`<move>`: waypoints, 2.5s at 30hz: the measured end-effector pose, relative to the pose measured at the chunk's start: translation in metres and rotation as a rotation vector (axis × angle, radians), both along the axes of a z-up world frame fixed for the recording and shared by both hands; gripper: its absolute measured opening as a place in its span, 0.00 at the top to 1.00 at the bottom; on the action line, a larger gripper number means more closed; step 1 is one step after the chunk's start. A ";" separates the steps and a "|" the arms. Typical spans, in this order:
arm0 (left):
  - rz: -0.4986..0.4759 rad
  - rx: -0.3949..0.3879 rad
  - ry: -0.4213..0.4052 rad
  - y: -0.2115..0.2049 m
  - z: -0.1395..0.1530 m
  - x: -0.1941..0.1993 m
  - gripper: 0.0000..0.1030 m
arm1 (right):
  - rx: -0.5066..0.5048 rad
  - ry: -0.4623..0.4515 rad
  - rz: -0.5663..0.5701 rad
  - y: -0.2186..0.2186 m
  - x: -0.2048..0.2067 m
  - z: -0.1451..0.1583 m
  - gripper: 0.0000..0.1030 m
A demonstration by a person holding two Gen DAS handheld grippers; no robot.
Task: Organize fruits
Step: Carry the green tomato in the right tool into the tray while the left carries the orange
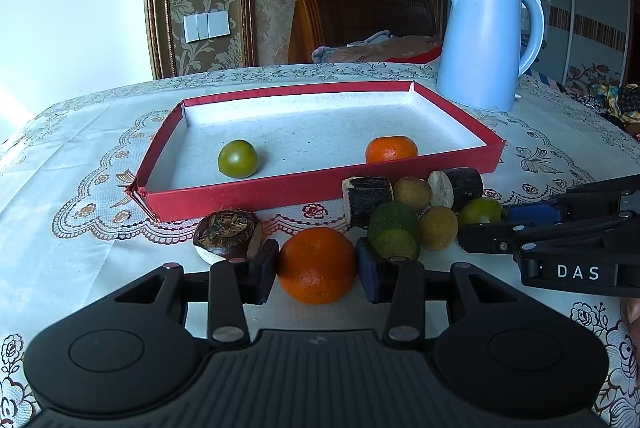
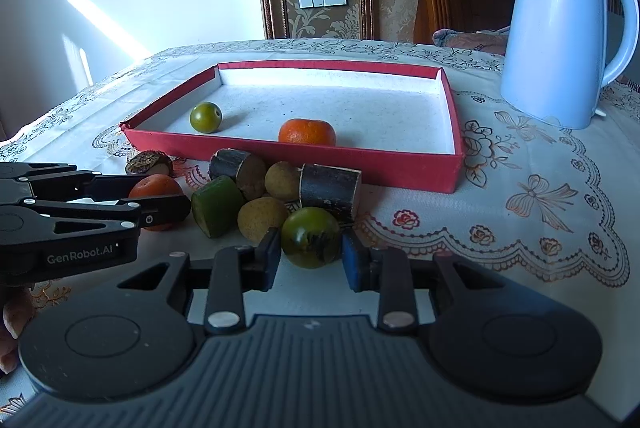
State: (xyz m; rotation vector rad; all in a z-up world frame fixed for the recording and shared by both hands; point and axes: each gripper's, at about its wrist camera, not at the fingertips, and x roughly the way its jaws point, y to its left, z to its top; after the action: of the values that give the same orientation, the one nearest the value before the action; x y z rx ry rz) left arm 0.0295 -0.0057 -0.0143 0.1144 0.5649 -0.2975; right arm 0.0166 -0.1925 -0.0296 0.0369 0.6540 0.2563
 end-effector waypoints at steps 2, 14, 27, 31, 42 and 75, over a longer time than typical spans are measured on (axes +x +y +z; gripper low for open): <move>0.000 0.006 -0.001 -0.001 0.000 0.000 0.60 | -0.004 0.002 0.001 0.001 0.000 0.000 0.71; 0.133 0.042 -0.071 0.000 0.005 -0.009 0.60 | -0.034 -0.033 -0.011 0.004 -0.004 0.001 0.71; 0.255 0.040 -0.138 0.009 0.012 -0.016 0.60 | -0.025 -0.101 -0.043 0.000 -0.013 0.008 0.72; 0.276 0.045 -0.151 0.010 0.015 -0.015 0.61 | -0.011 -0.118 -0.056 -0.002 -0.013 0.010 0.71; 0.298 0.031 -0.173 0.011 0.023 -0.009 0.60 | 0.024 -0.162 -0.061 -0.003 -0.010 0.020 0.71; 0.282 -0.041 -0.131 -0.016 0.037 0.084 0.60 | 0.018 -0.157 -0.106 -0.024 0.060 0.024 0.71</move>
State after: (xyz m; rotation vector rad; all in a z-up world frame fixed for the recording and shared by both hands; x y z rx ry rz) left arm 0.1139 -0.0214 0.0227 0.0131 0.4383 -0.0267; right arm 0.0771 -0.2169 -0.0055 0.0676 0.4921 0.1609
